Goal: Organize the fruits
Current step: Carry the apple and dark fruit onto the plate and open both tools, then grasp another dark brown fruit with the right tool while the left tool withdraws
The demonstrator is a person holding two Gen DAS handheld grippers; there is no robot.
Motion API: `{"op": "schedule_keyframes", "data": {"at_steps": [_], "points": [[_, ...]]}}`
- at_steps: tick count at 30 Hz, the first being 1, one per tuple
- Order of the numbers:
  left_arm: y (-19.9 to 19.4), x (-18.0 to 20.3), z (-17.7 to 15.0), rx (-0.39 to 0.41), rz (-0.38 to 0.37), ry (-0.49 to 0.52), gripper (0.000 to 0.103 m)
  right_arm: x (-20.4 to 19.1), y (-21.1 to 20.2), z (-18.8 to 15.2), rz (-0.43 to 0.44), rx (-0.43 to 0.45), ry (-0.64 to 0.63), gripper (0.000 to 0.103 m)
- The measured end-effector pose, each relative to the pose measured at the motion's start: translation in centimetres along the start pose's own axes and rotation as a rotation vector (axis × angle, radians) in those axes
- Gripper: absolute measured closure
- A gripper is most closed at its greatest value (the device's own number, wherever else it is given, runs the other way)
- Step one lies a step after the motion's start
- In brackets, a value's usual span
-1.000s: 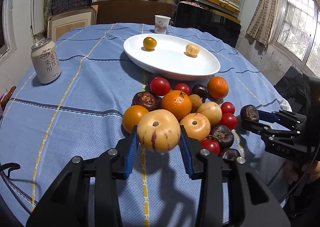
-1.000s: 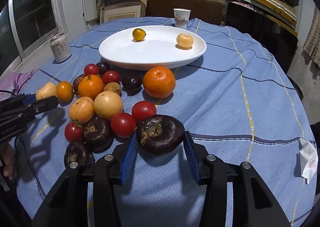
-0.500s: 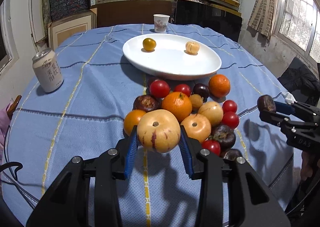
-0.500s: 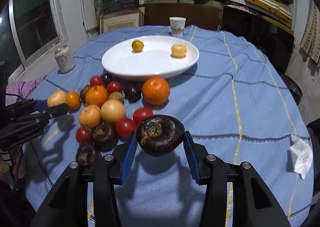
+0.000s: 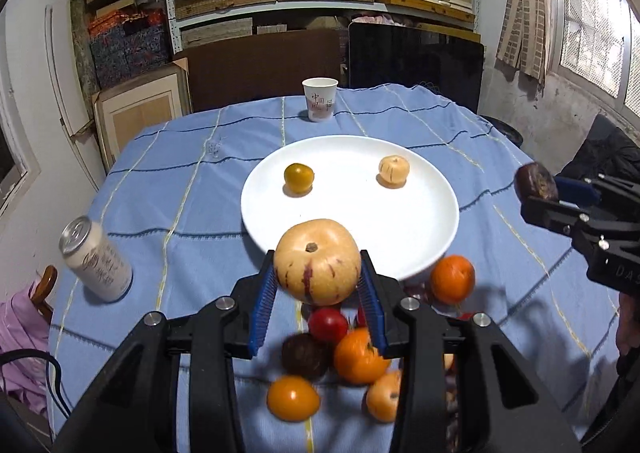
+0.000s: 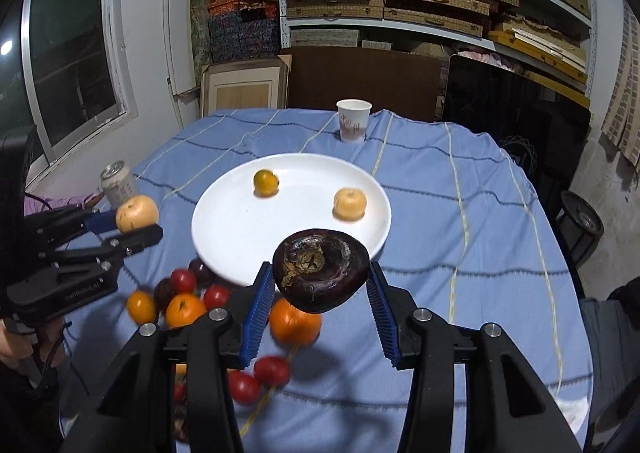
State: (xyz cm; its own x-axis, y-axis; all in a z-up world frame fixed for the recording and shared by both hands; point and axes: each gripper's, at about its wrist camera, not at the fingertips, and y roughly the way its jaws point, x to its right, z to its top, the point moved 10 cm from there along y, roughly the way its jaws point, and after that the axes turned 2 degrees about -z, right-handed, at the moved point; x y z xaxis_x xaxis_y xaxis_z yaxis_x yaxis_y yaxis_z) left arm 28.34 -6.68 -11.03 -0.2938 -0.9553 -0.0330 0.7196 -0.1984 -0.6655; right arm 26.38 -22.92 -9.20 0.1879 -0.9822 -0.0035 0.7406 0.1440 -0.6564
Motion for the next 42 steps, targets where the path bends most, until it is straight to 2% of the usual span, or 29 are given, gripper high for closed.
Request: {"op": "schedule_keyframes", "data": {"at_steps": [6,10,16,18,19,20,21,23,27,31,37,42], "points": [[5.2,-0.6,1.9,-0.049,0.021,0.009,0.064,-0.2,5.5,2.6,0.019,-0.036,-0.023,0.055],[9.1,-1.7,2.4,-0.097,0.024,-0.015,0.064,-0.4,10.0,3.1,0.022,-0.084,-0.006,0.055],[13.5,-3.1,2.2,-0.163,0.041,-0.035,0.064,-1.1,14.4,3.2,0.016,-0.130,-0.016,0.055],[14.1,-3.5,2.3,-0.175,0.039,-0.048,0.063,-1.3,15.0,3.5,0.025,-0.126,-0.021,0.052],[14.2,-3.7,2.5,-0.177,0.042,-0.051,0.059,-1.2,15.2,3.6,0.024,-0.123,-0.020,0.047],[14.1,-3.9,2.7,-0.171,0.054,-0.050,0.046,-0.9,15.1,3.8,0.016,-0.110,-0.016,0.034],[13.7,-4.1,3.0,-0.157,0.064,-0.049,0.035,-0.6,14.7,4.1,0.002,-0.088,-0.011,0.032],[12.4,-4.2,3.5,-0.119,0.073,-0.051,0.028,-0.4,14.0,4.3,0.009,-0.078,-0.007,0.032],[9.3,-4.3,3.4,-0.090,0.053,-0.068,0.026,0.4,11.7,3.7,0.005,-0.059,0.015,0.032],[5.8,-3.9,1.3,-0.081,0.026,-0.057,0.021,0.3,8.3,1.6,0.034,-0.057,0.032,0.032],[0.7,-3.4,-4.4,-0.081,0.011,-0.010,0.017,-1.6,2.9,-3.7,0.080,-0.081,0.021,0.032],[-1.2,-4.3,-8.6,-0.088,0.037,-0.010,0.017,-4.9,-0.1,-8.8,0.172,-0.137,0.036,0.032]]}}
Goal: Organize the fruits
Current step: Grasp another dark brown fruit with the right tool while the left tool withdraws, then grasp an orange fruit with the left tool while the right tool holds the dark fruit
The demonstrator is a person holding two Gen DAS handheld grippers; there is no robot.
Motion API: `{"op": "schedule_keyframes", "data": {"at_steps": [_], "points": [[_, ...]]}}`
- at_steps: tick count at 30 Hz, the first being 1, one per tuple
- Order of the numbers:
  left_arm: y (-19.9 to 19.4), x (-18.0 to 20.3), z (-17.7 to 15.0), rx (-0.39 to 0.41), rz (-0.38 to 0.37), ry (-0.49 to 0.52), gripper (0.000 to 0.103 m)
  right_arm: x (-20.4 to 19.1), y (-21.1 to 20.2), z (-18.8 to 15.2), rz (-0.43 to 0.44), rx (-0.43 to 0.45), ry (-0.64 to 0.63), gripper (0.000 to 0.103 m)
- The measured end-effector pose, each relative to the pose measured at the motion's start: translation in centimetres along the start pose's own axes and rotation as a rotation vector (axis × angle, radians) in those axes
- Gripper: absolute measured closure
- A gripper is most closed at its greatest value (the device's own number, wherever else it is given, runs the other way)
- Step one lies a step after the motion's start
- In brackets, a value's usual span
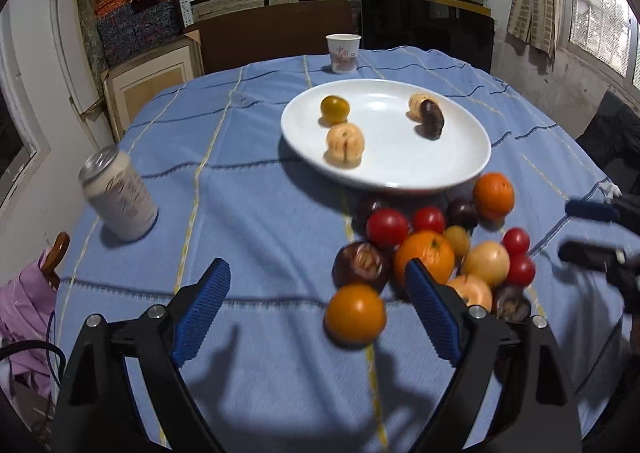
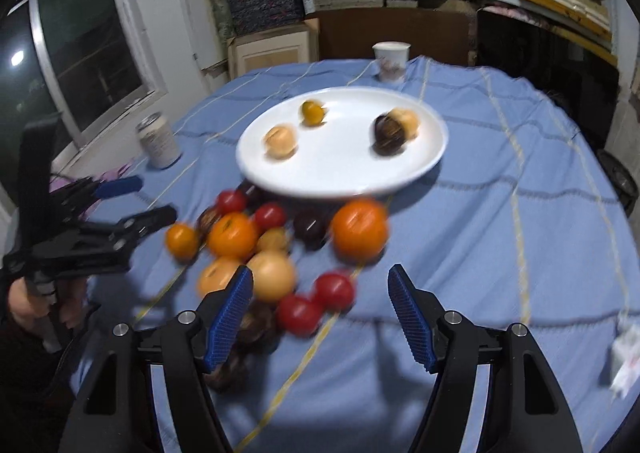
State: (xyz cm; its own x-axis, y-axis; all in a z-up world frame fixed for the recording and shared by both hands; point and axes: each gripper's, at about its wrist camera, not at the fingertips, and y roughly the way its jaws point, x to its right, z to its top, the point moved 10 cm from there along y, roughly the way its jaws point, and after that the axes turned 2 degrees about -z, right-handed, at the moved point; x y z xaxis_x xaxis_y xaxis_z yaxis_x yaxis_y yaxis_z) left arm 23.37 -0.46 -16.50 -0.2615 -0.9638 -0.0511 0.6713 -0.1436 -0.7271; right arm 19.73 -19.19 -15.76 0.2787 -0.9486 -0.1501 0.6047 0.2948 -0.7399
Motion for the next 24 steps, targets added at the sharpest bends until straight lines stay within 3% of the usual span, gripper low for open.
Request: {"op": "schedule_keyframes", "data": {"at_steps": [5,11,13,14,15,20,24], "points": [[0.1,-1.6,-2.2,-0.011,-0.041,-0.123,0.017,-5.2,0.1,-5.2,0.062,-0.066,-0.075,0.032],[0.2,-1.2,-2.8,-0.008,-0.034,-0.110,0.017,-6.5,1.1,-5.9,0.030,-0.076,-0.068,0.033],[0.4,-0.9,-2.8,-0.009,-0.030,-0.100,0.017,-7.1,1.9,-6.1,0.019,-0.091,-0.085,0.039],[0.4,-0.8,-2.8,-0.012,-0.027,-0.096,0.017,-7.3,2.2,-6.3,0.011,-0.103,-0.096,0.056],[0.5,-0.8,-2.9,-0.014,-0.026,-0.094,0.017,-7.4,2.6,-6.6,-0.009,-0.116,-0.115,0.063],[0.5,-0.7,-2.9,-0.020,-0.013,-0.083,0.017,-7.8,1.7,-6.8,-0.033,-0.065,-0.184,0.063],[1.0,0.3,-2.8,-0.037,0.007,-0.038,0.017,-6.7,1.4,-6.8,-0.027,-0.047,-0.165,0.063]]}}
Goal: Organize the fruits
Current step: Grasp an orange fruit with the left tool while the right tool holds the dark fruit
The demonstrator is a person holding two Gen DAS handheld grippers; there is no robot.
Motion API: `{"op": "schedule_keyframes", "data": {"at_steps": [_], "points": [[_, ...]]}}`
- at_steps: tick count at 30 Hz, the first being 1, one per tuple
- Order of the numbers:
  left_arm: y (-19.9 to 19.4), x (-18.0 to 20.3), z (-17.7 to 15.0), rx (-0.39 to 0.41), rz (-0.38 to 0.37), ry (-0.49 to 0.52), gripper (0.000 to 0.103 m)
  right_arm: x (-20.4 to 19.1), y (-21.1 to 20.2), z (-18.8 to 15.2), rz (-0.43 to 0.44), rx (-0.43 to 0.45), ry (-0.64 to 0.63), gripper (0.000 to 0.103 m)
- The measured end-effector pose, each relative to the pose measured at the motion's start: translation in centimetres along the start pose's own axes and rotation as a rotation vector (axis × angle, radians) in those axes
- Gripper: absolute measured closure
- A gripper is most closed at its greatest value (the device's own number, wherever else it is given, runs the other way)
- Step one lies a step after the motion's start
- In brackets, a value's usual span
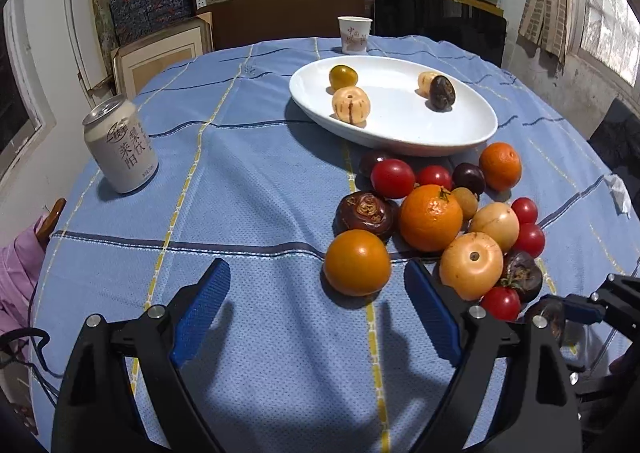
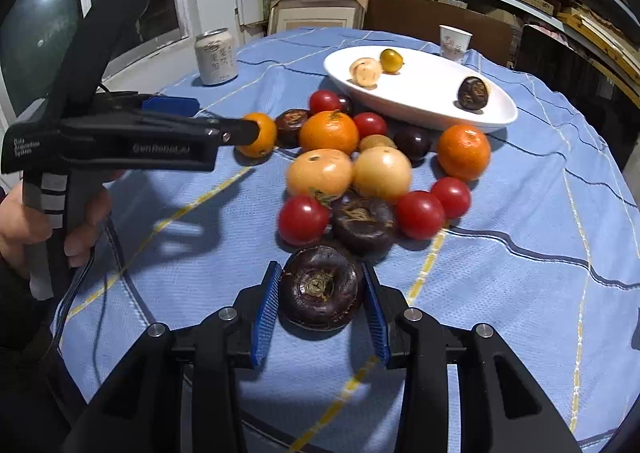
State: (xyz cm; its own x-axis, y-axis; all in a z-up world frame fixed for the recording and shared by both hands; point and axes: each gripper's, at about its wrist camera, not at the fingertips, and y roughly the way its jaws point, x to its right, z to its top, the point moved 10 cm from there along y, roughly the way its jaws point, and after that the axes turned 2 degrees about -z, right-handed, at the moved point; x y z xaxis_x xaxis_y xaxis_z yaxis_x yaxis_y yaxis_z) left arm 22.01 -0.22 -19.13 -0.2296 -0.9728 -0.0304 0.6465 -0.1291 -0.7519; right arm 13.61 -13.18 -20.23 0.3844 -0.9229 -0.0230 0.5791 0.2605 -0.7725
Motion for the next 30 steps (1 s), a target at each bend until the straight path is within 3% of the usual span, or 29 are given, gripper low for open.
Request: {"op": "schedule_keyframes", "data": {"at_steps": [3,5,12,14,30], "points": [[0.7,0.7,0.2,-0.018,-0.005,0.000,0.019,0.8,0.2,-0.1,0.028,-0.007,0.045,0.063],[1.3,1.1,0.3,-0.033,-0.006,0.002,0.030,0.8,0.2,0.0,0.040,-0.005,0.053,0.063],[2.9,1.5,-0.4,-0.091,0.008,0.027,0.050,0.8,0.1,0.0,0.075,0.008,0.066,0.063],[2.7,2.0,-0.3,-0.074,0.008,0.051,0.064,0.8,0.1,0.0,0.084,0.008,0.073,0.063],[2.2,2.0,-0.3,-0.048,0.028,0.064,0.065,0.9,-0.3,0.1,0.083,0.038,0.086,0.062]]}}
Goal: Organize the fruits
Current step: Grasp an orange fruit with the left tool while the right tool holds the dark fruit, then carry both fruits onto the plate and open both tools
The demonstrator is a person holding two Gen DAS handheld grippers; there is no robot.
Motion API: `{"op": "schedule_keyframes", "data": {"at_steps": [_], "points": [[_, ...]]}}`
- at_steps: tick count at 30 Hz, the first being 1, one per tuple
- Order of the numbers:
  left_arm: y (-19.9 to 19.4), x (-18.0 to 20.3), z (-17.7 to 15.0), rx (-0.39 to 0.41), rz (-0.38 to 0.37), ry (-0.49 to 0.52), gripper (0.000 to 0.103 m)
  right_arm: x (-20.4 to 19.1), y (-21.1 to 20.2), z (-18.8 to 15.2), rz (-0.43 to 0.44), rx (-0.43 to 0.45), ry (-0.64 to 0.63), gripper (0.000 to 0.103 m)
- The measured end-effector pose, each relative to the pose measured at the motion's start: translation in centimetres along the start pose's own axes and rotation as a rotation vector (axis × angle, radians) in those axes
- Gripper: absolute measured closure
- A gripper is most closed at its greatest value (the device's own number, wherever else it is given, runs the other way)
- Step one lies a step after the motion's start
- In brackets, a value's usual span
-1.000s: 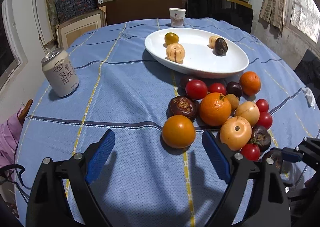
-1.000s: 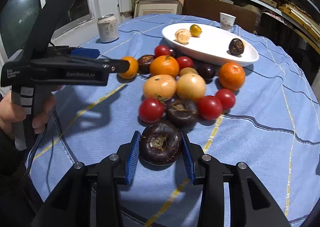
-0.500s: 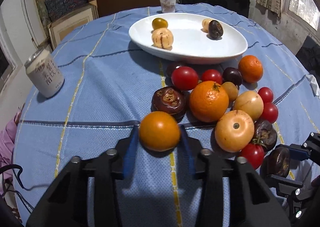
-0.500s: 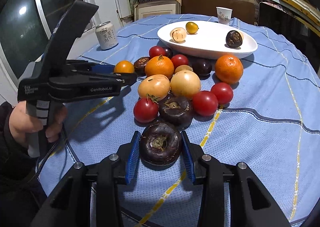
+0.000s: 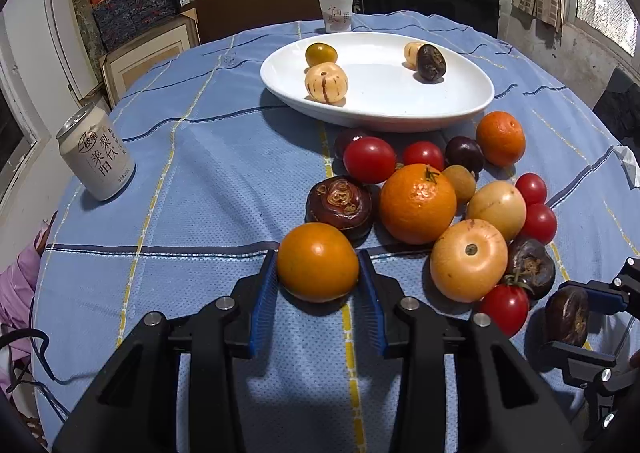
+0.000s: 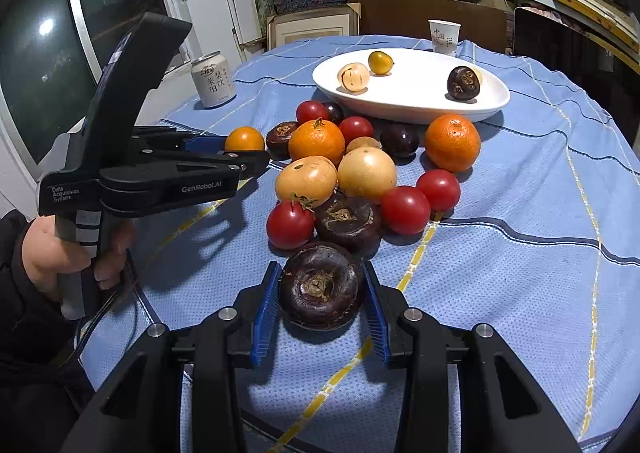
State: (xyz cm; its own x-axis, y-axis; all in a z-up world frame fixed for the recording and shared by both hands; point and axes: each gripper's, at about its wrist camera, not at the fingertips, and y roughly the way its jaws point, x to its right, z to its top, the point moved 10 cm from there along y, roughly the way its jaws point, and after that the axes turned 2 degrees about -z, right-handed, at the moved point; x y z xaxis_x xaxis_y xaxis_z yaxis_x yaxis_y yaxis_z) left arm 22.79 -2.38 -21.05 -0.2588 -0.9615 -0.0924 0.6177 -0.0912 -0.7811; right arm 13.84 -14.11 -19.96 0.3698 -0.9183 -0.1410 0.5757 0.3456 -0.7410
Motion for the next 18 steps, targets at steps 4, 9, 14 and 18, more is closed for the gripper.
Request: {"op": "schedule_keyframes", "data": {"at_steps": [4,9,14,18], "points": [[-0.10,-0.04,0.01,0.004,-0.001,-0.002,0.065,0.09,-0.06,-0.01,-0.006,0.004,0.003,0.063],[-0.37,-0.09,-0.05,0.011,-0.003,-0.006,0.065,0.25,-0.09,-0.03,-0.013,0.005,0.010,0.062],[-0.71,-0.15,-0.09,0.017,-0.002,-0.008,0.065,0.43,-0.16,0.02,-0.018,0.007,0.018,0.063],[-0.87,-0.19,-0.21,0.019,-0.003,-0.011,0.065,0.41,-0.13,0.02,-0.019,0.006,0.020,0.063]]}}
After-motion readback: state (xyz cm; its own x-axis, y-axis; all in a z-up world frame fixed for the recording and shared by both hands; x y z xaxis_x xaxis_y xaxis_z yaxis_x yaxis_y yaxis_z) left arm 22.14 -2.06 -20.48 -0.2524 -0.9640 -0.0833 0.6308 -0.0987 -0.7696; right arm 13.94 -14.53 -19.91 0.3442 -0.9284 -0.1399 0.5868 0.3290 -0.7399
